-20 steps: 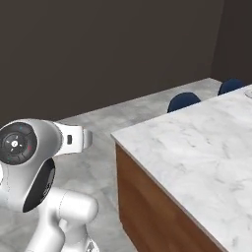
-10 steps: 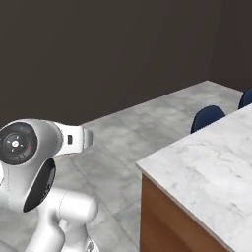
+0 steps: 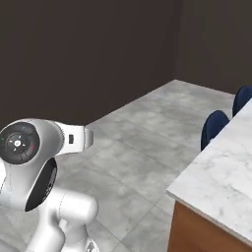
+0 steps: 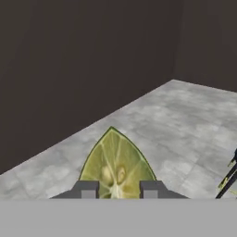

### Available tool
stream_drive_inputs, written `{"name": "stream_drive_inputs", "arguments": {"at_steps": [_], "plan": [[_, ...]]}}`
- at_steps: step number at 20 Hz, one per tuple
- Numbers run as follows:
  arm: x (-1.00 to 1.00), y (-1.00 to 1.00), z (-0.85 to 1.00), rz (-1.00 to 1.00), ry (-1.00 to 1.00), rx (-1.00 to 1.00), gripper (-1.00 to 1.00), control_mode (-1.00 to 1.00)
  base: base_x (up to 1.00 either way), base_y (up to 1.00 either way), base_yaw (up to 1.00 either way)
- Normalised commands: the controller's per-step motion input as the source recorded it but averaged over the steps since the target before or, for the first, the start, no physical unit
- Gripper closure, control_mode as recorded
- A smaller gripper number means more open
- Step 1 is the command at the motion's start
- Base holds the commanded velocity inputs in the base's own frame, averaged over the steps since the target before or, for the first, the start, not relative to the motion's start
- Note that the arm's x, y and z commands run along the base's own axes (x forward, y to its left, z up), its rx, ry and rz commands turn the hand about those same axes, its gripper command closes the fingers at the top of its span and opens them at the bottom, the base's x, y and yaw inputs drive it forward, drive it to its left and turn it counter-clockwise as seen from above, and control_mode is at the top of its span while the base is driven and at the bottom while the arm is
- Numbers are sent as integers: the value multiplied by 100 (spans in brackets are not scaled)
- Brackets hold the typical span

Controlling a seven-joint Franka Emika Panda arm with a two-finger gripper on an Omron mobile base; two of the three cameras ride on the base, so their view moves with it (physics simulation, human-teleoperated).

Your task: Take the lemon wedge from the fridge and place it on the plate with fish on the dining counter.

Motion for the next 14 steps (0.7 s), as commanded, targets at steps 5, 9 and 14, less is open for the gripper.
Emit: {"name": "stream_drive_inputs", "arguments": {"at_steps": [5,9,14], "plan": [[0,0,0,0,0,0,100,100,100,100,-44],[0,0,0,0,0,0,100,100,100,100,-44],[0,0,0,0,0,0,100,100,100,88,-37]]}}
